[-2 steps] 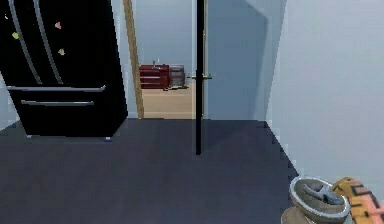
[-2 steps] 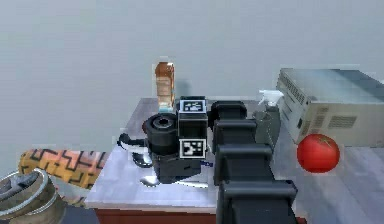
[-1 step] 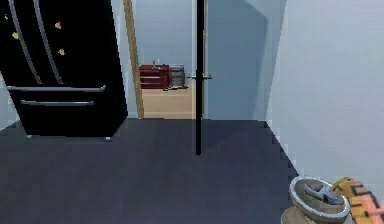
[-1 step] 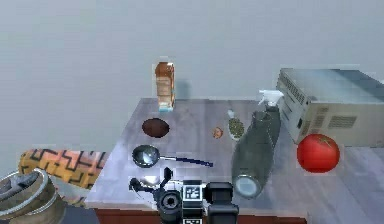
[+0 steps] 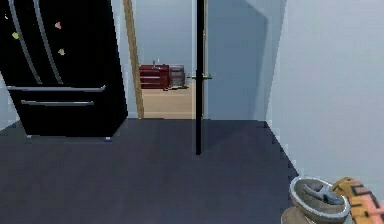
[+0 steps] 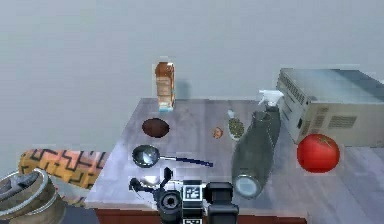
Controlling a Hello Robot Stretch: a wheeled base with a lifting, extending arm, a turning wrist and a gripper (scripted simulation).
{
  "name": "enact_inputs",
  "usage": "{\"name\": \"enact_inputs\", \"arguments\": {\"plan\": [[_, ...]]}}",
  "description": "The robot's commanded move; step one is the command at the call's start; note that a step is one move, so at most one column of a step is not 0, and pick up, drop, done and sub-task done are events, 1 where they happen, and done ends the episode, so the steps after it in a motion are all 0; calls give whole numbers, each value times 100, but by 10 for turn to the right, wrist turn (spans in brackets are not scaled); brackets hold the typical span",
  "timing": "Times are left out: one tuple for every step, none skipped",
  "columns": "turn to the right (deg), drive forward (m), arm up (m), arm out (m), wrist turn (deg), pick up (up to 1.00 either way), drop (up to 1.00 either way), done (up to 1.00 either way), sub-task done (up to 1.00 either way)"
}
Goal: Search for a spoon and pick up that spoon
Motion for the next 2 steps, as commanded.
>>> {"name": "enact_inputs", "arguments": {"plan": [[0, 0, 10, 0, 0, 0, 0, 0, 0], [0, 0, 0, 0, 0, 0, 0, 100, 0]]}}
